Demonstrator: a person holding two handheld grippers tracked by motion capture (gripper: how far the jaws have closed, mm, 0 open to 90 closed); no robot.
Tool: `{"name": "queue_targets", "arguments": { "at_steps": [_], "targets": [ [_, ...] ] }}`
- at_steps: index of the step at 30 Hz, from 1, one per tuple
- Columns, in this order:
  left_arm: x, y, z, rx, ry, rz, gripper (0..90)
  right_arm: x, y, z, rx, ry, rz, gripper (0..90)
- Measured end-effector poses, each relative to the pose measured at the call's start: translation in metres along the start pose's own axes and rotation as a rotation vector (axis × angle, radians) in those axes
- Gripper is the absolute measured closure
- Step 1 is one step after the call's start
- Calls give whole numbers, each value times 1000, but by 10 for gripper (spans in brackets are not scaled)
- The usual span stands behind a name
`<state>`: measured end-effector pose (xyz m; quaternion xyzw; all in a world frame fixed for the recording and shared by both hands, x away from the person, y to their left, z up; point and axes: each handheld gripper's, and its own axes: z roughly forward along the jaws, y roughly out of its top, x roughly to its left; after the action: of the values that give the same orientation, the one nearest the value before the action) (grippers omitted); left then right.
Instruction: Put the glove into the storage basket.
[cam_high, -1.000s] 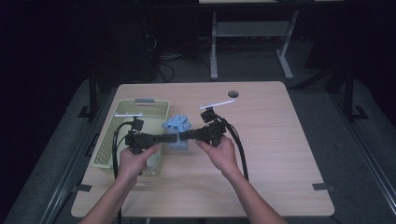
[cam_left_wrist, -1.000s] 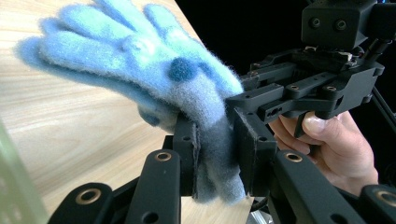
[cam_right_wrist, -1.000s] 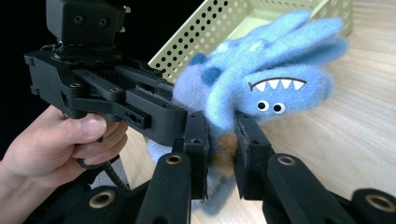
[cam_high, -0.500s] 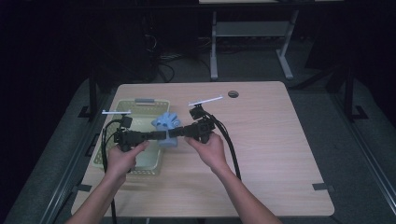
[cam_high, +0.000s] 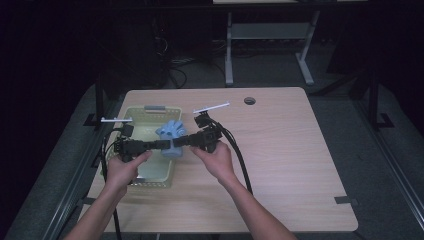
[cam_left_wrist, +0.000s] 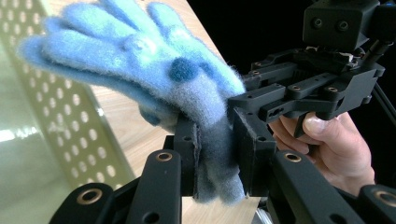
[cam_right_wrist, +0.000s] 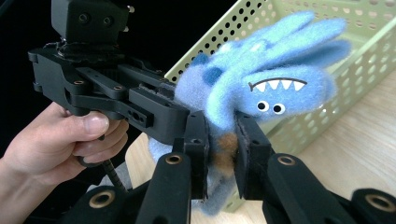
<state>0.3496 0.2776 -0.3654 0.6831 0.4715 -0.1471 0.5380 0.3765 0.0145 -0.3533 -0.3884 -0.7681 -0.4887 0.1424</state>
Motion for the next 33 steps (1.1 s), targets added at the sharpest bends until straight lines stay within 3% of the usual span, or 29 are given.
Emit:
{"name": "queue_targets", "arguments": {
  "at_steps": [11,33],
  "targets": [
    [10,-1,-15,-1,21,-15,725,3,6,21,17,18,7,769],
    [24,0,-25,1,24,-27,728,3,10,38,25,26,25,767]
  ]
}}
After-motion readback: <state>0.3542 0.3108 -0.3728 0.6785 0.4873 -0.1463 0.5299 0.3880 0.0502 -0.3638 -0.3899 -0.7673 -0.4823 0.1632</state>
